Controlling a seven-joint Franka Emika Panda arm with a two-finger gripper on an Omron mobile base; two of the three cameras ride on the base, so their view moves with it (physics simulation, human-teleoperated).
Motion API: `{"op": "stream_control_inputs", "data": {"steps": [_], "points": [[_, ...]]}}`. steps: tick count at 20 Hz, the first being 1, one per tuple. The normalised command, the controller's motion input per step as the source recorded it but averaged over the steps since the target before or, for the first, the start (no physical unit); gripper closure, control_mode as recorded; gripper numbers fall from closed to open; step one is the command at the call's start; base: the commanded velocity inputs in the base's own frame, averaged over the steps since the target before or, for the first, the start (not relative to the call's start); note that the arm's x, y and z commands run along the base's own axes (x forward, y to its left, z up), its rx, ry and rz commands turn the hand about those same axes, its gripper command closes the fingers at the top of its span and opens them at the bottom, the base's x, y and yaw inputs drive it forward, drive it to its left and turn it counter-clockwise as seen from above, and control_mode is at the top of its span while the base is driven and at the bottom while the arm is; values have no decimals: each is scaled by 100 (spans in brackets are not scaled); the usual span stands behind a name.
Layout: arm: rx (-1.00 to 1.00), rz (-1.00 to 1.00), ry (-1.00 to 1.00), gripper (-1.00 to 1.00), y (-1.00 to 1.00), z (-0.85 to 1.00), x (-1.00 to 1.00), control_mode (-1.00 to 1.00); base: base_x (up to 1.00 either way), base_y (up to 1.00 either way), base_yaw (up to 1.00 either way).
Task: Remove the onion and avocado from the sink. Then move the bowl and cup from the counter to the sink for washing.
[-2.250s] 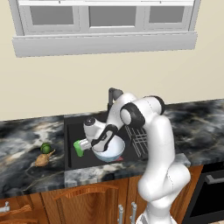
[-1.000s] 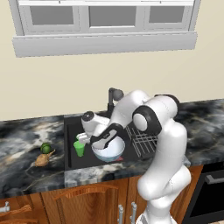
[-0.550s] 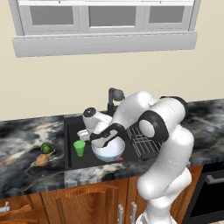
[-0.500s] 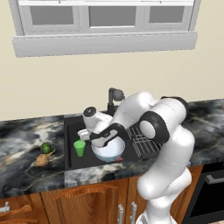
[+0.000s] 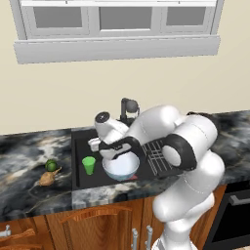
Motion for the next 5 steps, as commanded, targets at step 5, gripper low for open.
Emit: {"op": "stream_control_inputs", "data": {"steps": [5], "points": [[1, 0, -2, -100, -9, 34, -20, -100, 0, 0, 0]]}}
